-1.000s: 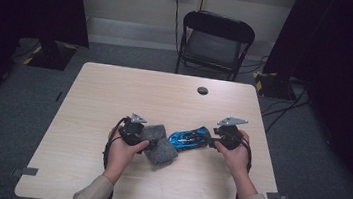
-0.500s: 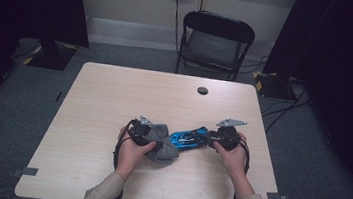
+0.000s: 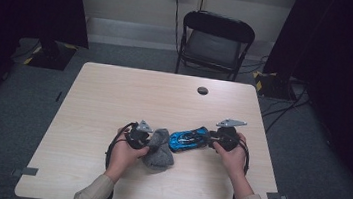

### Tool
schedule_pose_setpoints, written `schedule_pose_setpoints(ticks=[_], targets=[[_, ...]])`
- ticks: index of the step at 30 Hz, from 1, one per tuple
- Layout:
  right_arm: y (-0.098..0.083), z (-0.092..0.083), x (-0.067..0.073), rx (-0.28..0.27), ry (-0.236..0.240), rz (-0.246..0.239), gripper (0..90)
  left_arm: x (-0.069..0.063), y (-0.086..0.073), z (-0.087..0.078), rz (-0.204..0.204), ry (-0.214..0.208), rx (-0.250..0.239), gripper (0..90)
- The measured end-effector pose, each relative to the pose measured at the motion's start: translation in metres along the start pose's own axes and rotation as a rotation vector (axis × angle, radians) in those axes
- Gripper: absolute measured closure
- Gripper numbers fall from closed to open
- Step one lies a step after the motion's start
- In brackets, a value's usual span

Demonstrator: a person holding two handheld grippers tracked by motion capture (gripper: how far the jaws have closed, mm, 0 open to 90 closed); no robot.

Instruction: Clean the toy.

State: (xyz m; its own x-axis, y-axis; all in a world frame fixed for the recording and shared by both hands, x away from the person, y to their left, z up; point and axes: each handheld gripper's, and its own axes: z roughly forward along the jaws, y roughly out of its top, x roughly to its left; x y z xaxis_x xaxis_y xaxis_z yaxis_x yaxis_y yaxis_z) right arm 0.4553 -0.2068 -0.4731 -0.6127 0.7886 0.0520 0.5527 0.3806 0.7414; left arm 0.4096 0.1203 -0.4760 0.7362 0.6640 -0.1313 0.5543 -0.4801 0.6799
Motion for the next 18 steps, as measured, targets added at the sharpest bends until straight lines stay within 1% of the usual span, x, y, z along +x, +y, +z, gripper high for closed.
schedule_pose_setpoints(ticks=[2,3,4,5,6,7,8,9,10,11,12,14,15,16,18], targets=[[0.0,0.0,0.0,-0.001,-0.001,-0.007,59.9,0.001,-0.002,-0.003,-0.006,-0.001,-0.002,67.6],[0.0,0.0,0.001,-0.001,-0.006,-0.008,59.9,0.001,-0.005,-0.008,-0.038,0.008,-0.022,65.4],[0.0,0.0,0.001,-0.001,-0.006,-0.008,59.9,0.001,-0.005,-0.008,-0.038,0.008,-0.022,61.9],[0.0,0.0,0.002,0.001,-0.009,-0.005,59.8,0.001,-0.008,-0.015,-0.082,0.061,-0.04,52.5],[0.001,0.0,0.002,0.002,-0.01,-0.005,59.8,0.0,-0.008,-0.017,-0.116,0.08,-0.049,43.9],[0.001,0.0,0.002,0.002,-0.01,-0.005,59.8,0.0,-0.008,-0.017,-0.116,0.08,-0.049,35.9],[0.001,0.0,0.002,0.003,-0.013,-0.006,59.8,0.0,-0.009,-0.022,-0.168,0.105,-0.069,35.9],[0.001,0.0,0.003,0.002,-0.018,-0.007,59.5,-0.001,-0.011,-0.03,-0.198,0.15,-0.084,27.9],[0.001,0.0,0.003,0.002,-0.018,-0.007,59.5,-0.001,-0.011,-0.03,-0.198,0.15,-0.084,27.0],[0.0,0.0,0.004,0.0,-0.021,-0.005,59.0,-0.004,-0.013,-0.036,-0.226,0.175,-0.094,25.5],[0.0,0.0,0.004,0.0,-0.021,-0.005,59.0,-0.004,-0.013,-0.036,-0.226,0.175,-0.094,25.3],[-0.001,0.0,0.006,-0.006,-0.025,0.001,57.7,-0.007,-0.018,-0.038,-0.239,0.2,-0.076,20.9],[-0.001,0.0,0.006,-0.007,-0.027,0.001,57.5,-0.009,-0.023,-0.035,-0.276,0.197,-0.071,20.6],[-0.001,0.0,0.006,-0.007,-0.027,0.001,57.5,-0.009,-0.023,-0.035,-0.276,0.197,-0.071,20.4],[0.0,0.0,0.008,-0.004,-0.03,0.0,57.3,-0.009,-0.029,-0.026,-0.296,0.174,-0.047,19.7]])
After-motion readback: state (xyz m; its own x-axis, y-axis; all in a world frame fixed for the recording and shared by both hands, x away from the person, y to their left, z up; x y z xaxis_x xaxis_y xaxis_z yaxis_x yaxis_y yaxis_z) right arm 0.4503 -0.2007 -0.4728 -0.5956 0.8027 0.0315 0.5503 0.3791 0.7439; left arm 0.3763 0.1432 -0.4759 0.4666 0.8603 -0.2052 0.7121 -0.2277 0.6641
